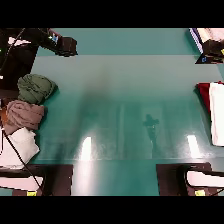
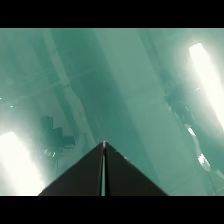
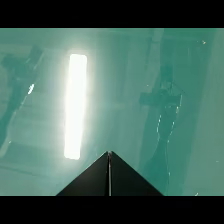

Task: Fold the shirts.

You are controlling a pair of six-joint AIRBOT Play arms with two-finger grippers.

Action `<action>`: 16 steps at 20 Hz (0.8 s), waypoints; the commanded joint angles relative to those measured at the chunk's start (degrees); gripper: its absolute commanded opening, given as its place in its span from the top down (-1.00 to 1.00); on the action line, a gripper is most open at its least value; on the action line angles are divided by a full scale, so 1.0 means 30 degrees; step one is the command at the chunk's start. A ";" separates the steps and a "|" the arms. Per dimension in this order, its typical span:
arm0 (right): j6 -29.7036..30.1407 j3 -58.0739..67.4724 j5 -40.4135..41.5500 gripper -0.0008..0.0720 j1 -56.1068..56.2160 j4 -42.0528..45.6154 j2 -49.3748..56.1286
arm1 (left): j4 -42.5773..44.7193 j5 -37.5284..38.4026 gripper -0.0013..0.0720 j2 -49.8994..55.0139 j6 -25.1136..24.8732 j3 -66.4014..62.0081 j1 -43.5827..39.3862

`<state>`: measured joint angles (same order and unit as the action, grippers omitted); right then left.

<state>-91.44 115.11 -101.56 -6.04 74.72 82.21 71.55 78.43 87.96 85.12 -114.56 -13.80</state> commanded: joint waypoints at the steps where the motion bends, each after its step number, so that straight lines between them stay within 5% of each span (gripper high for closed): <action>1: 0.0007 0.0007 0.0000 0.91 0.0095 -0.0007 -0.0015 | 0.0000 -0.0007 0.90 0.0000 -0.0007 -0.0007 -0.0007; 16: 0.0015 0.0007 -0.0204 0.91 0.0095 0.0000 -0.0015 | -0.0015 -0.0007 0.90 0.0000 0.0000 -0.0007 -0.0015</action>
<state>-91.42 115.11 -102.02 -5.80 74.72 82.21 71.53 78.41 87.96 85.12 -114.56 -13.82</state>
